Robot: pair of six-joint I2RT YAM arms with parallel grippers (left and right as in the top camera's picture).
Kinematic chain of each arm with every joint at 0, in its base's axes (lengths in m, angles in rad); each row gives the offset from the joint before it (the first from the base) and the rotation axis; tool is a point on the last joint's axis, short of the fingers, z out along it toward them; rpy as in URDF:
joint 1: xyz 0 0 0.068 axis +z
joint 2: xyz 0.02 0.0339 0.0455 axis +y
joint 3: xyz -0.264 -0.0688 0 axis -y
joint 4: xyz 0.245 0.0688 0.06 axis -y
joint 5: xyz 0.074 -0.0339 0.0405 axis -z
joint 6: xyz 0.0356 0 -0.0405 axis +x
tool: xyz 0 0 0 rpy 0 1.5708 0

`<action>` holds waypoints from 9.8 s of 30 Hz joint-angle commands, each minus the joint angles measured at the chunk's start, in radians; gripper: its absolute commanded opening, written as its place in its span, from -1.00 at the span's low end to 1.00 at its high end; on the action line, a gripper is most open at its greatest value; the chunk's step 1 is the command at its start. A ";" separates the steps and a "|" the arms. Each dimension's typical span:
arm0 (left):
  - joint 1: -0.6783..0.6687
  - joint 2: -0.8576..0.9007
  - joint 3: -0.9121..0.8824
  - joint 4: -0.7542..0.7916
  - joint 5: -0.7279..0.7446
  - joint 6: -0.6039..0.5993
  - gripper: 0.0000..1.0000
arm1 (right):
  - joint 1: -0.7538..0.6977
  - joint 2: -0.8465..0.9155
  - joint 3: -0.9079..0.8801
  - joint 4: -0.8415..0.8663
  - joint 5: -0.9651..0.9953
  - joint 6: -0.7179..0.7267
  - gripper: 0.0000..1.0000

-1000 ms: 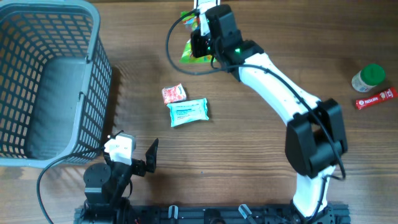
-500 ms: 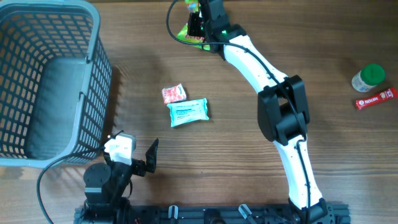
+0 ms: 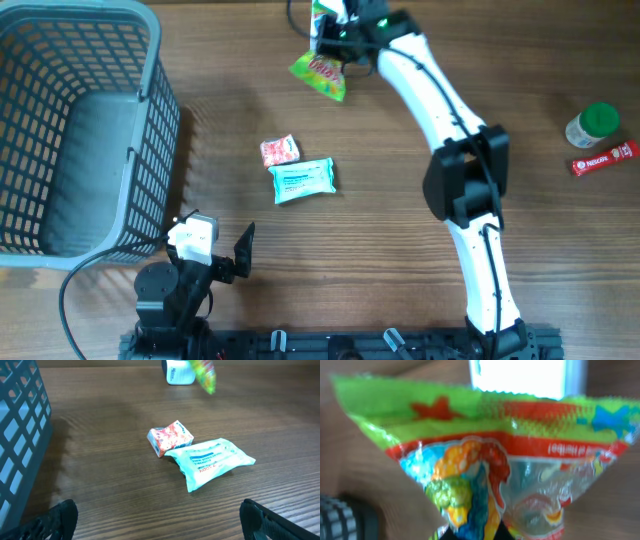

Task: Scan the item barcode
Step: 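Carry the Haribo bag to the right side and release it, then reach the right gripper to the small Kleenex pack and grasp it, then lift the Kleenex pack and hold it before the white scanner, then carry the Kleenex pack to the right side and release it, then reach the right gripper to the blue wipes pack and grasp it, then lift the wipes pack and hold it before the scanner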

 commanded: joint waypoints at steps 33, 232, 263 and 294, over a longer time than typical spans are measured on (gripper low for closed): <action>0.006 -0.003 -0.006 0.001 -0.010 0.008 1.00 | -0.649 -0.184 0.038 -0.509 0.047 -0.380 1.00; 0.006 -0.003 -0.006 0.001 -0.010 0.008 1.00 | 0.246 -0.159 -0.406 -0.467 0.100 -0.780 0.94; 0.006 -0.003 -0.006 0.001 -0.010 0.008 1.00 | 0.189 -0.159 -0.682 -0.261 -0.191 0.176 1.00; 0.006 -0.003 -0.006 0.001 -0.010 0.008 1.00 | -0.060 -0.192 -0.613 -0.735 -0.929 0.958 -0.91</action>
